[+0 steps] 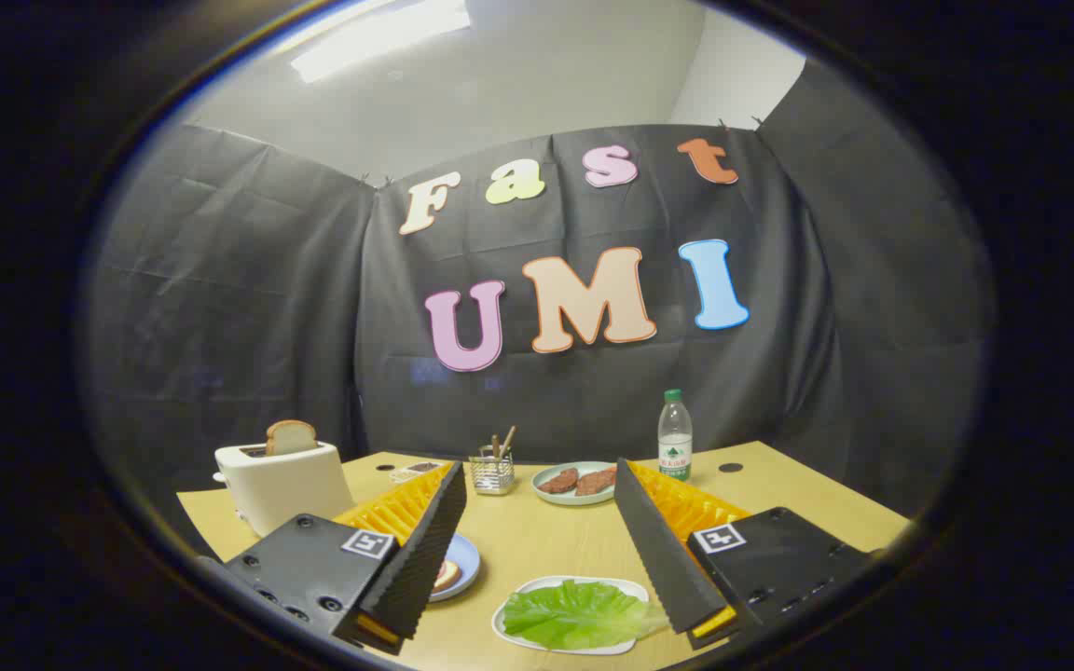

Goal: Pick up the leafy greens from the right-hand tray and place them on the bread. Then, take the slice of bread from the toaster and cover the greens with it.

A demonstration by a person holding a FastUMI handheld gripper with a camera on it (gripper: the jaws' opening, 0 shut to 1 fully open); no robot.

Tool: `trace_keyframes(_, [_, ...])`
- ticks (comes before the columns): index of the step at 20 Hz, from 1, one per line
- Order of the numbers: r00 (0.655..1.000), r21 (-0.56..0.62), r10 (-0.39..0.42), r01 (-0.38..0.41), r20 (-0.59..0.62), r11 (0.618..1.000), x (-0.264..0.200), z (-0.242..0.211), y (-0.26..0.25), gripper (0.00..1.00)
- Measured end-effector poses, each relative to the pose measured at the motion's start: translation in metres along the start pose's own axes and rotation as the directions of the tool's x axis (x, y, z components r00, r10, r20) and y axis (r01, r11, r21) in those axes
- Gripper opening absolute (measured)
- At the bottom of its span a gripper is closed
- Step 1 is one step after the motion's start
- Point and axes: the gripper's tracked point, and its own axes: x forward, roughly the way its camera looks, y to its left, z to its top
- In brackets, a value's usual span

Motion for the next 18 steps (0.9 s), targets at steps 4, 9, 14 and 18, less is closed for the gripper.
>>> trace_keyframes(4, [1.0,0.005,-0.005,0.005,-0.001,1.0,0.0,-0.001,-0.001,1.0])
trace_keyframes(9, [0.999,0.003,-0.038,0.038,-0.007,0.999,0.0,-0.003,-0.008,1.0])
trace_keyframes(14, [0.999,0.002,-0.044,0.044,-0.014,0.999,-0.001,-0.005,-0.011,1.0])
trace_keyframes(18, [0.996,0.016,-0.051,0.052,-0.067,0.999,0.002,-0.021,-0.019,1.0])
